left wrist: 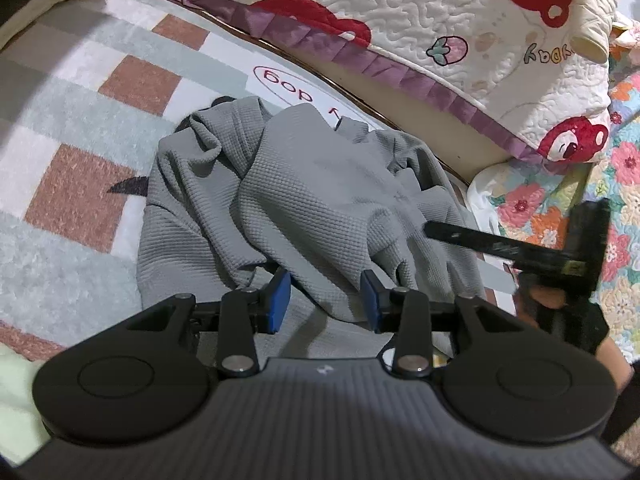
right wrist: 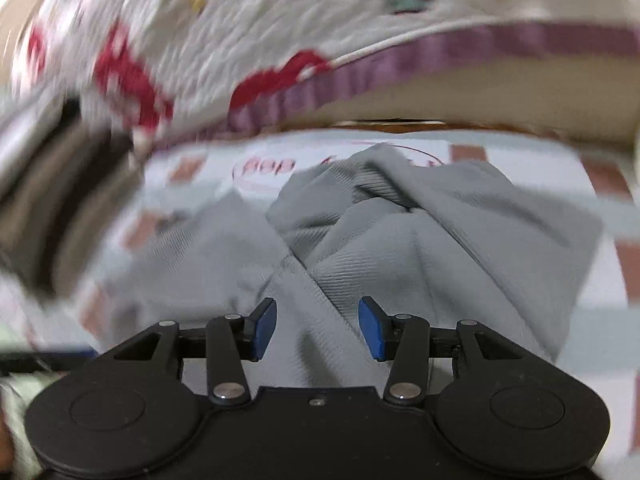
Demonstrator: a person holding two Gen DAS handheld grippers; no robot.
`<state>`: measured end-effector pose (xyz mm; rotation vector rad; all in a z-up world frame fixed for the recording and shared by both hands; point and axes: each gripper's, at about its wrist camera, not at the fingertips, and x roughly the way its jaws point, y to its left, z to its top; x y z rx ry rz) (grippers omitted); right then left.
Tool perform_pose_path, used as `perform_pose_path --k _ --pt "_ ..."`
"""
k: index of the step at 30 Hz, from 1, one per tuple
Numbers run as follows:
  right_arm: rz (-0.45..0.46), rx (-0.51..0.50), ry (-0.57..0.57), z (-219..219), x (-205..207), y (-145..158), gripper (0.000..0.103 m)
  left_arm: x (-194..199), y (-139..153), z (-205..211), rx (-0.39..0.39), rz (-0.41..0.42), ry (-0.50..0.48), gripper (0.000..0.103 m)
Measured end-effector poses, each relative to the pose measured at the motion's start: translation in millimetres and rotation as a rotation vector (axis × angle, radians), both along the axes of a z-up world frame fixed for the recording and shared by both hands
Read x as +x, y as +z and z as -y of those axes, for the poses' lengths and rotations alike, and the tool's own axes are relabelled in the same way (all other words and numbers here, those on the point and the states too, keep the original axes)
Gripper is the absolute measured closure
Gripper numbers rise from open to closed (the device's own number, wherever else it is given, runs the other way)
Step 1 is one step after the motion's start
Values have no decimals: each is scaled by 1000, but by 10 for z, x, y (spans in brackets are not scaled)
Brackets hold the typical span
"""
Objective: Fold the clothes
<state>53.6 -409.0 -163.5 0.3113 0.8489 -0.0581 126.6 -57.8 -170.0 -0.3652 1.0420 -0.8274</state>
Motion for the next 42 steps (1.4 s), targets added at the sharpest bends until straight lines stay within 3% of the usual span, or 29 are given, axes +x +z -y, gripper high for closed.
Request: perform_pose_path --k 2,3,4,7,13,21,23,27,29,31,35,37,38,41,42 --pt "-24 -17 56 -51 96 -63 56 -1 4 0 -4 -2 -1 67" --pt "-19 17 79 -58 83 -75 81 -2 6 -1 -6 -3 -1 67" --pt "-3 24 94 -112 23 -53 97 -3 8 -1 -8 -5 -2 67" --pt "55 17 130 -315 -193 41 98 -19 33 9 -25 -3 -7 67" --pt "131 122 209 -893 -604 237 98 -59 103 50 -101 -8 -47 65" --pt "46 307 250 -1201 -775 157 98 -67 50 101 -168 -85 -97 61" --pt "41 366 265 -1237 -804 141 98 -70 49 120 -171 -99 -110 61" --pt "67 450 312 -1263 -842 179 98 -120 39 200 -71 -53 -146 61" --pt "70 462 333 -1272 -861 198 98 -128 -6 211 -58 -72 -150 69" --pt "73 465 364 -1288 -889 215 98 -157 2 218 -42 -44 -156 91" --pt "77 415 359 -1229 -918 266 96 -226 160 171 47 85 -87 94" --pt "51 314 296 -1142 -922 270 93 -241 187 7 66 105 -22 94" --pt "37 259 262 -1096 -924 270 91 -250 198 -81 73 112 10 94" --pt "-5 94 159 -960 -931 272 69 -268 152 -278 63 99 61 94" --pt "-20 39 124 -915 -934 272 69 -273 125 -296 69 99 64 94"
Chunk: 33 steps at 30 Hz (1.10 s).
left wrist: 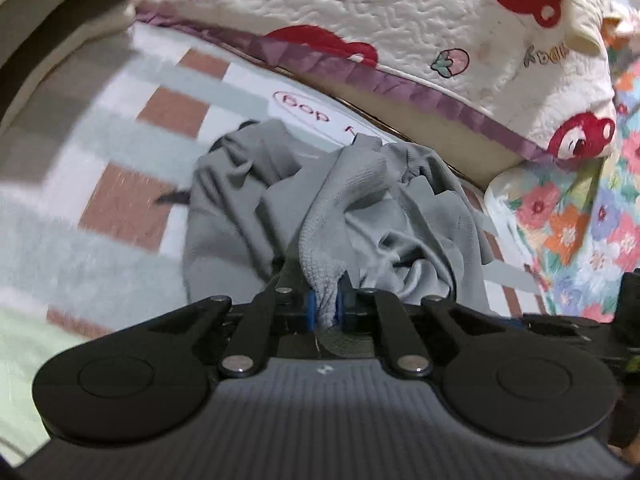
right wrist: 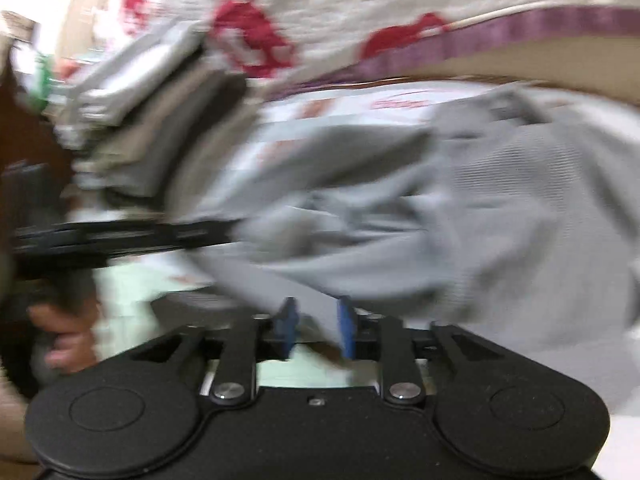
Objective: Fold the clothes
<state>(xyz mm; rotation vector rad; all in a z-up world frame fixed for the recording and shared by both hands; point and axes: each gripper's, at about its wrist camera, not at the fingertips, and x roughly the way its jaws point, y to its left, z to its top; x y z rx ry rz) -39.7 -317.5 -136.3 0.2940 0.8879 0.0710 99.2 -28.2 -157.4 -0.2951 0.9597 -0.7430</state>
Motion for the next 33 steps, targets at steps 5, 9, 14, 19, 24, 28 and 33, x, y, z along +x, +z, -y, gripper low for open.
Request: perform_pose_path --k 5,9,14,19,24,28,33 --pt "-52 -204 -205 143 8 -111 69 -24 -19 31 22 16 5 94" --pt "-46 -76 -264 309 77 -121 62 -70 -19 89 46 39 8 94" --pt "-117 -212 -219 43 267 -340 47 -118 36 54 112 109 99 95" --pt "-105 -548 -206 33 220 -216 102 -79 86 -3 127 145 129 95" --pt "8 -570 -387 391 35 162 102 -51 16 -1 134 113 132 95" --pt "48 -568 -494 644 -64 309 102 -30 -62 -21 156 88 152 95" --pt "94 -267 -519 922 -185 185 95 21 -151 -67 165 59 160 95"
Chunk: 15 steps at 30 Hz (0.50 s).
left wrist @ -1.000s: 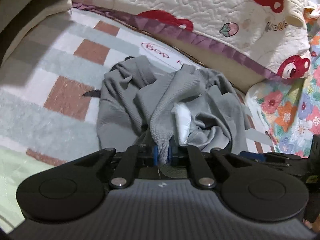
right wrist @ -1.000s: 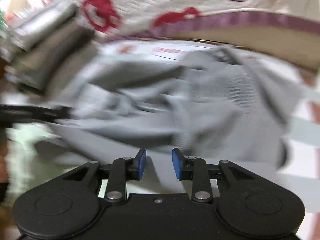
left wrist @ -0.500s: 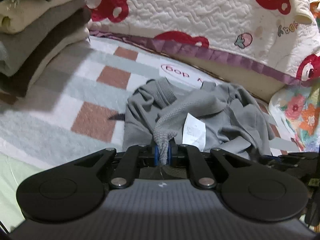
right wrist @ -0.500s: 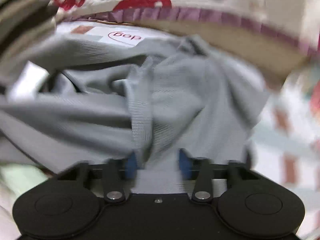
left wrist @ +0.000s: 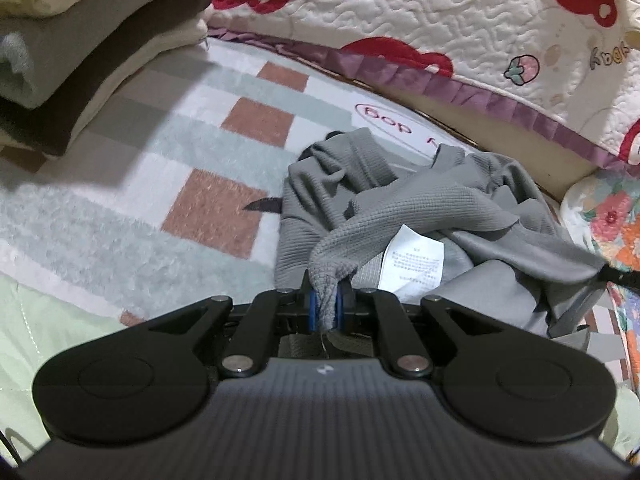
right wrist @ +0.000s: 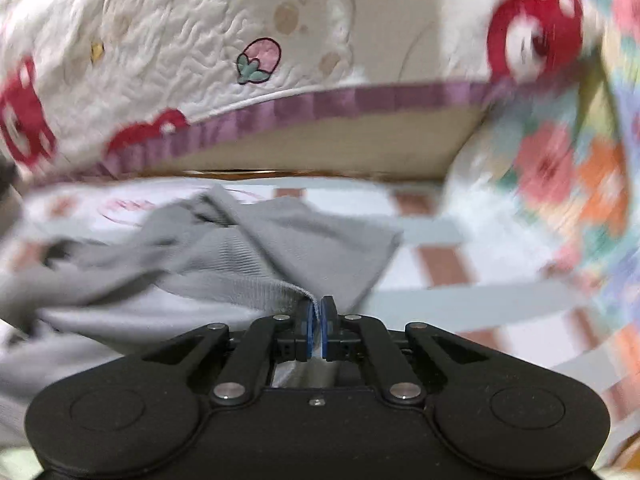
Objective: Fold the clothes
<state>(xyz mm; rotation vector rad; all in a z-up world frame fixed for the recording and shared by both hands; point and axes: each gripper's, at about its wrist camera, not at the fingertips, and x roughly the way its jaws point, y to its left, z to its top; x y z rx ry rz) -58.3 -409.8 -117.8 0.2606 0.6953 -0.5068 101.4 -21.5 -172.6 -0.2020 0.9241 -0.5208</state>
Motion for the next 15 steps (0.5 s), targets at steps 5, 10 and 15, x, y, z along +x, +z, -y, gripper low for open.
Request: perform_pose_path --k 5,10,15 --pt "16 98 22 -29 3 -232 91 17 -27 0 -10 -17 -8 94" --pt "-31 76 62 -113 14 -368 71 40 -77 19 -9 -42 -21 93" --pt "-224 -17 167 -133 292 -685 63 65 -148 80 30 -54 -73 90"
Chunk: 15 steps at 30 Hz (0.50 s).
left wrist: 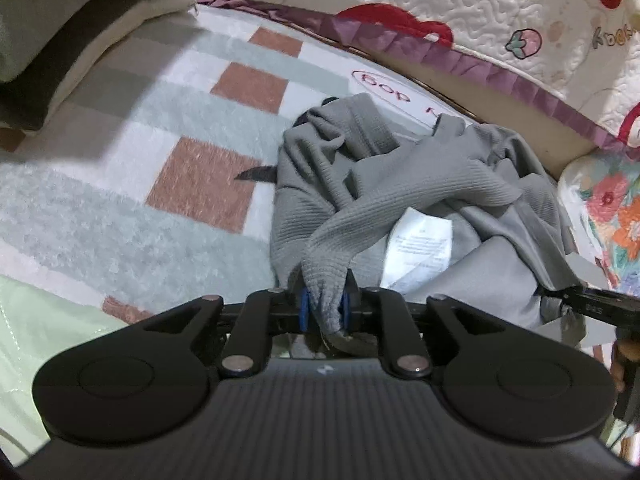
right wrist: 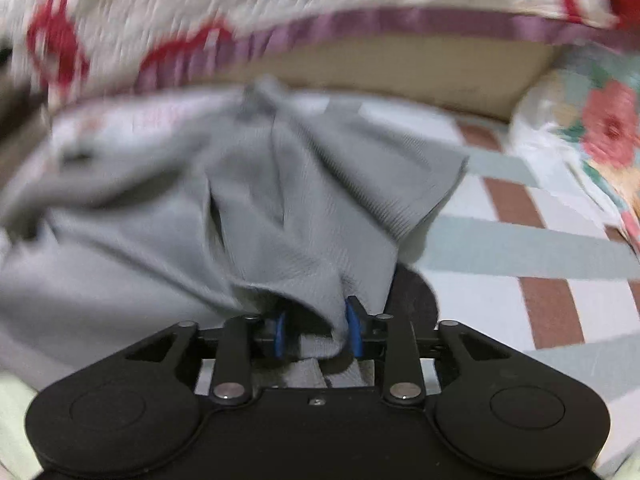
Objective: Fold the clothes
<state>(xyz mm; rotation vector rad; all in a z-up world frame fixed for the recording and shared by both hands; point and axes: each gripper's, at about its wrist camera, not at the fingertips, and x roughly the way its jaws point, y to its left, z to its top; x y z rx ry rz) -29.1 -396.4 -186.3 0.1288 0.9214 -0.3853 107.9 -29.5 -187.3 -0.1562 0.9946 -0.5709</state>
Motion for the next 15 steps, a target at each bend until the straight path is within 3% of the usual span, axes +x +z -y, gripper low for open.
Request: perform_pose_path --k 2,3,4,8,15 --pt "8 -30 7 55 78 -22 66 -9 -2 22 15 16 -22 90" --pt "34 -22 -12 98 72 42 93 -14 -3 32 22 24 -33 90" --pt "62 -11 -35 147 58 119 102 -18 -4 43 29 32 -44 90" --pt "211 5 -135 297 -133 424 101 -36 -7 87 58 63 -88 94" --pt "360 -121 -229 586 -507 903 101 78 135 227 113 134 -134 93"
